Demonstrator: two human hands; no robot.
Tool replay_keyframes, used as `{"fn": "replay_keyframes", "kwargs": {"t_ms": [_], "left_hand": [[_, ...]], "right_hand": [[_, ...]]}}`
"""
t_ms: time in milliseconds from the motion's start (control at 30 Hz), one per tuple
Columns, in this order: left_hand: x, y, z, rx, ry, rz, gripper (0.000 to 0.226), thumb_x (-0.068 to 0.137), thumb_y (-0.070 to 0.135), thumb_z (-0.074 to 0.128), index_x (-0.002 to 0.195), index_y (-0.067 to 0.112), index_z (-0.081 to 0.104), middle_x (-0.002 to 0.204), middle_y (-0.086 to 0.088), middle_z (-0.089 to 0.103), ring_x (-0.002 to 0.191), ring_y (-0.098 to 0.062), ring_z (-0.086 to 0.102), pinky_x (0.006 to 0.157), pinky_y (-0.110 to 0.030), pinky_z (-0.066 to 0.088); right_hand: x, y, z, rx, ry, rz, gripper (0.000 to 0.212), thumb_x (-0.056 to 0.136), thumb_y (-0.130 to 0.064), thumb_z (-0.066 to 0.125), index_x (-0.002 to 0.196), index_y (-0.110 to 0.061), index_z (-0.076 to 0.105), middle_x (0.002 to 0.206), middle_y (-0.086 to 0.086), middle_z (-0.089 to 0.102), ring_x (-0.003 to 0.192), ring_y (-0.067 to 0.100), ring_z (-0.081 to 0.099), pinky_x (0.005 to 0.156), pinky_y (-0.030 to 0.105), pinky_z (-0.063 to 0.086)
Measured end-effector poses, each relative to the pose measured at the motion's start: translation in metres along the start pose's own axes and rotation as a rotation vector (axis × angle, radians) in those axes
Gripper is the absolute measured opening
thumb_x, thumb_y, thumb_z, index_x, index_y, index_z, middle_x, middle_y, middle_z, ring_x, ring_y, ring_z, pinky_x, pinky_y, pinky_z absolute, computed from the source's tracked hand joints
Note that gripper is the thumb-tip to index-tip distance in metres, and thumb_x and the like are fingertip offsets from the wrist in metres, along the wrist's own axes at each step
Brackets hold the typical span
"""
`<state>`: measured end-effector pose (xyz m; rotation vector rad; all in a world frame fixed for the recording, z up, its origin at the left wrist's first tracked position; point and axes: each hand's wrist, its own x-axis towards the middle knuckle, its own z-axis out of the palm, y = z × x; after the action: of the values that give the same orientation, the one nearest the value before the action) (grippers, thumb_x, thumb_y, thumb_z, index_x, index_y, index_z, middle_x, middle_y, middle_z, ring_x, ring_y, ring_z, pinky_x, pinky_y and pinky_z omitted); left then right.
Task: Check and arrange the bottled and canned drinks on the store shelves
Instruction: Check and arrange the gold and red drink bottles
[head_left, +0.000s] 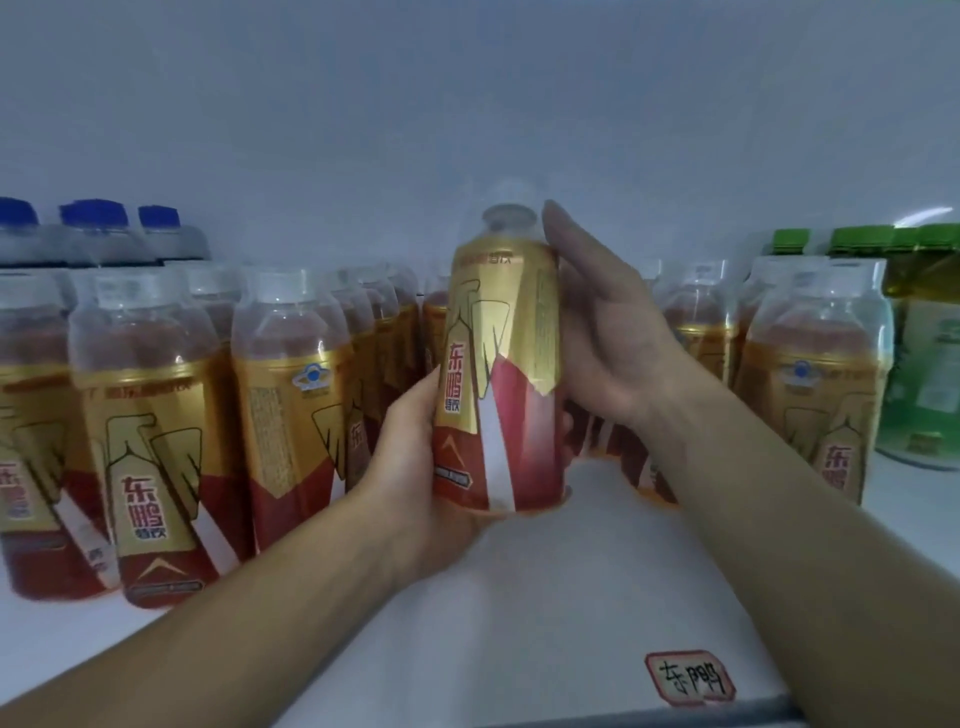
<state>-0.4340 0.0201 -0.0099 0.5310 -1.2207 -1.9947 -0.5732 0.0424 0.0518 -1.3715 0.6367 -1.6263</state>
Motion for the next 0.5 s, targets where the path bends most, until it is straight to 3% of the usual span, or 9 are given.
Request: {"fn": "replay_keyframes", "kwargs": {"t_ms": [67, 133, 200, 267, 333, 433, 500], "left_hand": [[-0.002, -0.001, 0.002, 0.020, -0.027, -0.043, 0.057, 0.097, 0.052, 0.039, 0.100, 0.011, 0.078, 0.094, -0.014, 0.075, 0.078, -0.030, 0.073, 0.079, -0.043, 0.056], [-0.001, -0.003, 0.006, 0.081, 0.008, 0.031, 0.054, 0.099, 0.057, 0.039, 0.116, 0.018, 0.073, 0.106, -0.009, 0.076, 0.096, -0.028, 0.073, 0.093, -0.048, 0.054], [0.000, -0.004, 0.009, 0.102, 0.009, 0.113, 0.055, 0.099, 0.062, 0.034, 0.116, 0.026, 0.072, 0.110, -0.006, 0.076, 0.103, -0.025, 0.072, 0.097, -0.048, 0.052], [0.002, -0.003, 0.009, 0.085, 0.019, 0.135, 0.054, 0.097, 0.065, 0.034, 0.112, 0.029, 0.072, 0.108, -0.006, 0.076, 0.101, -0.026, 0.073, 0.095, -0.047, 0.053], [0.004, -0.003, 0.004, 0.072, 0.024, 0.102, 0.053, 0.098, 0.063, 0.038, 0.116, 0.026, 0.072, 0.108, -0.008, 0.076, 0.099, -0.028, 0.073, 0.090, -0.046, 0.056], [0.003, -0.002, -0.001, 0.083, -0.058, -0.039, 0.060, 0.100, 0.054, 0.036, 0.100, 0.010, 0.078, 0.094, -0.020, 0.075, 0.075, -0.034, 0.073, 0.061, -0.037, 0.059], [0.002, -0.002, 0.001, 0.108, -0.088, -0.052, 0.064, 0.100, 0.057, 0.032, 0.107, 0.011, 0.076, 0.100, -0.019, 0.075, 0.081, -0.034, 0.074, 0.066, -0.038, 0.061]], "right_hand": [[0.000, 0.000, -0.001, -0.014, 0.029, -0.006, 0.035, 0.091, -0.045, 0.060, 0.108, -0.016, 0.068, 0.101, 0.012, 0.066, 0.091, 0.027, 0.063, 0.088, 0.042, 0.052], [-0.002, -0.001, 0.003, -0.046, 0.075, -0.028, 0.032, 0.091, -0.045, 0.064, 0.102, -0.016, 0.072, 0.094, 0.011, 0.068, 0.084, 0.025, 0.065, 0.084, 0.040, 0.054], [-0.003, 0.000, 0.005, -0.148, 0.167, -0.105, 0.030, 0.092, -0.041, 0.067, 0.100, -0.012, 0.069, 0.085, 0.006, 0.069, 0.076, 0.020, 0.067, 0.075, 0.036, 0.056], [-0.001, 0.001, 0.005, -0.247, 0.227, -0.160, 0.037, 0.088, -0.040, 0.071, 0.106, -0.008, 0.064, 0.087, 0.005, 0.069, 0.078, 0.017, 0.068, 0.074, 0.036, 0.056], [0.001, 0.003, 0.004, -0.208, 0.185, -0.089, 0.055, 0.084, -0.043, 0.071, 0.119, -0.003, 0.059, 0.098, 0.010, 0.068, 0.084, 0.020, 0.069, 0.079, 0.038, 0.057], [-0.001, 0.000, 0.002, -0.102, 0.096, 0.066, 0.062, 0.079, -0.047, 0.072, 0.119, -0.002, 0.063, 0.104, 0.017, 0.067, 0.084, 0.024, 0.069, 0.080, 0.038, 0.060], [-0.002, -0.002, 0.003, -0.092, 0.135, 0.087, 0.074, 0.077, -0.047, 0.073, 0.128, 0.005, 0.060, 0.094, 0.015, 0.069, 0.075, 0.022, 0.070, 0.072, 0.034, 0.060]]}}
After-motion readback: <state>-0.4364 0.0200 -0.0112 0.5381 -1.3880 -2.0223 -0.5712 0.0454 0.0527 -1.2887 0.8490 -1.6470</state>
